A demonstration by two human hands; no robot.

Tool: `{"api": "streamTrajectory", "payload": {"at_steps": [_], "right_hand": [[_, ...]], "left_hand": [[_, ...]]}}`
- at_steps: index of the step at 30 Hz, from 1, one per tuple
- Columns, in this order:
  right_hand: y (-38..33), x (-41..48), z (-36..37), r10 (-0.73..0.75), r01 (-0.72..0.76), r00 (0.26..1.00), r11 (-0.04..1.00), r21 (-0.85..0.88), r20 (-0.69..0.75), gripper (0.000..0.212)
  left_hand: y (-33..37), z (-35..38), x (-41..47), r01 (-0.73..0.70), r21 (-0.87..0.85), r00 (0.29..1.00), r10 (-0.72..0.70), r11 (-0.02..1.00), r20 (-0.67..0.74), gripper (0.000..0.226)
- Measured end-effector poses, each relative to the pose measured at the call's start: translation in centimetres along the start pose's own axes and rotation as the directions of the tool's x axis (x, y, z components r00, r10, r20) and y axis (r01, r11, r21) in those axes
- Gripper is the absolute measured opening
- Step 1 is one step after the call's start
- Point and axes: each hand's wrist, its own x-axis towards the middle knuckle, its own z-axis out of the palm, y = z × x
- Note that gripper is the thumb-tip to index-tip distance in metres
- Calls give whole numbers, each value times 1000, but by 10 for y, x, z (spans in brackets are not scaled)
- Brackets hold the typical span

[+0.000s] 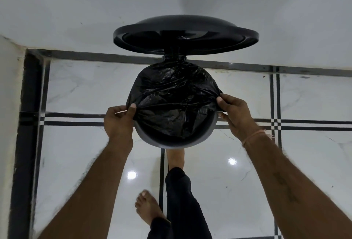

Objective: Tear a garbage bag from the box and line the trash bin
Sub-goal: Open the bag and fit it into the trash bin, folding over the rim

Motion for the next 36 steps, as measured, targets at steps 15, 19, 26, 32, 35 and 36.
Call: {"api": "streamTrajectory", "payload": {"at_steps": [15,19,26,32,35,36], "right_hand": [[20,-12,3,-170,97,917,973,-209,-362,25],[26,-15,3,-135,75,905,984,-161,-402,22],[28,-25,-8,323,-251,912,926,282,-252,22],[18,-24,-4,472,-323,880,680,658,-56,27],[22,-31,-4,470,-309,882,566,764,8,32],[26,-33,-4,461,-299,887,556,775,12,30]], "left_hand": [[-6,-14,-1,271,-72,958,-262,960,117,19],[-3,-17,1,415,-165,909,-399,895,121,18],[-12,-17,5,505,-298,860,-500,810,98,24],[-3,-18,12,464,-281,877,-480,840,15,22],[-8,-26,17,522,-355,848,-518,776,114,24],[-10,-27,14,538,-396,838,-523,744,155,22]]}}
